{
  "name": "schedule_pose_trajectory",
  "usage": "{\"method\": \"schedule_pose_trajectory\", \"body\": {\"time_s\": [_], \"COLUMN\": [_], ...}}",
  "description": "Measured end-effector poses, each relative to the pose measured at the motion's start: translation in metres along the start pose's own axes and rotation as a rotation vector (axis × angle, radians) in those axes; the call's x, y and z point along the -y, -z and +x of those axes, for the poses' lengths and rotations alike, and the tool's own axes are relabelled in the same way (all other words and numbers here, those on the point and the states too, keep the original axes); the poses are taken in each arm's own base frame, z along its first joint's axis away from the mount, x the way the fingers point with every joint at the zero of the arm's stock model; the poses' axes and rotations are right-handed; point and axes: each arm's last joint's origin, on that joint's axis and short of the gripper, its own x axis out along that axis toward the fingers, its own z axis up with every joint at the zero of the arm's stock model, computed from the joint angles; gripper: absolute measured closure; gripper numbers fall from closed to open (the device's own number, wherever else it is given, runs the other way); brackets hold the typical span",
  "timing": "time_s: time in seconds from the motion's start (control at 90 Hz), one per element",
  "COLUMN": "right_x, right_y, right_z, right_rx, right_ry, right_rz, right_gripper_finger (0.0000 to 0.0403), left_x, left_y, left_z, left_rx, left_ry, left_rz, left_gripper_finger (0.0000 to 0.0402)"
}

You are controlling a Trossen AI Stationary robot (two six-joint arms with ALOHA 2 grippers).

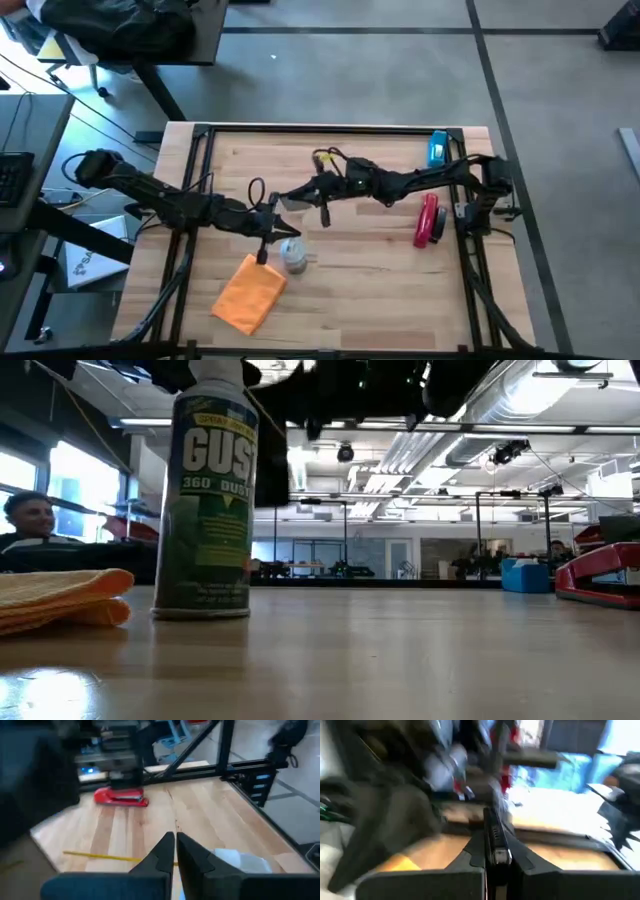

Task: Apply microfiber cloth
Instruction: Spray the cellphone using the spray bottle

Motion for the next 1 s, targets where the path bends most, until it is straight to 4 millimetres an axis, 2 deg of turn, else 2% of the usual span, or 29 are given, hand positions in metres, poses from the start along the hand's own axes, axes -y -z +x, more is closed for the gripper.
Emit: {"method": "schedule_pose_trajectory", "body": {"time_s": [0.156, 0.389, 0.544, 0.678, 0.856, 1.0], "right_x": [0.011, 0.017, 0.007, -0.012, -0.034, -0.043], "right_y": [-0.006, -0.054, -0.072, -0.062, -0.030, -0.021], "right_z": [-0.004, -0.034, -0.053, -0.052, -0.041, -0.039], "right_rx": [0.004, 0.088, 0.033, -0.008, -0.120, -0.123], "right_ry": [0.124, 0.158, 0.191, 0.152, 0.305, 0.324], "right_rz": [-0.062, -0.106, -0.110, -0.050, 0.028, 0.178], "right_gripper_finger": [0.0402, 0.0402, 0.0402, 0.0402, 0.0402, 0.0402], "left_x": [0.000, 0.001, 0.000, 0.000, 0.000, 0.001], "left_y": [0.000, 0.000, 0.001, 0.001, 0.000, 0.001], "left_z": [0.000, 0.000, 0.000, 0.000, 0.000, 0.000], "left_rx": [-0.001, -0.003, -0.004, -0.004, -0.002, -0.004], "left_ry": [0.009, 0.007, -0.004, -0.008, -0.008, -0.005], "left_rz": [0.001, 0.000, 0.004, 0.006, 0.002, -0.002], "left_gripper_finger": [0.0401, 0.0401, 0.0401, 0.0401, 0.0401, 0.0401]}}
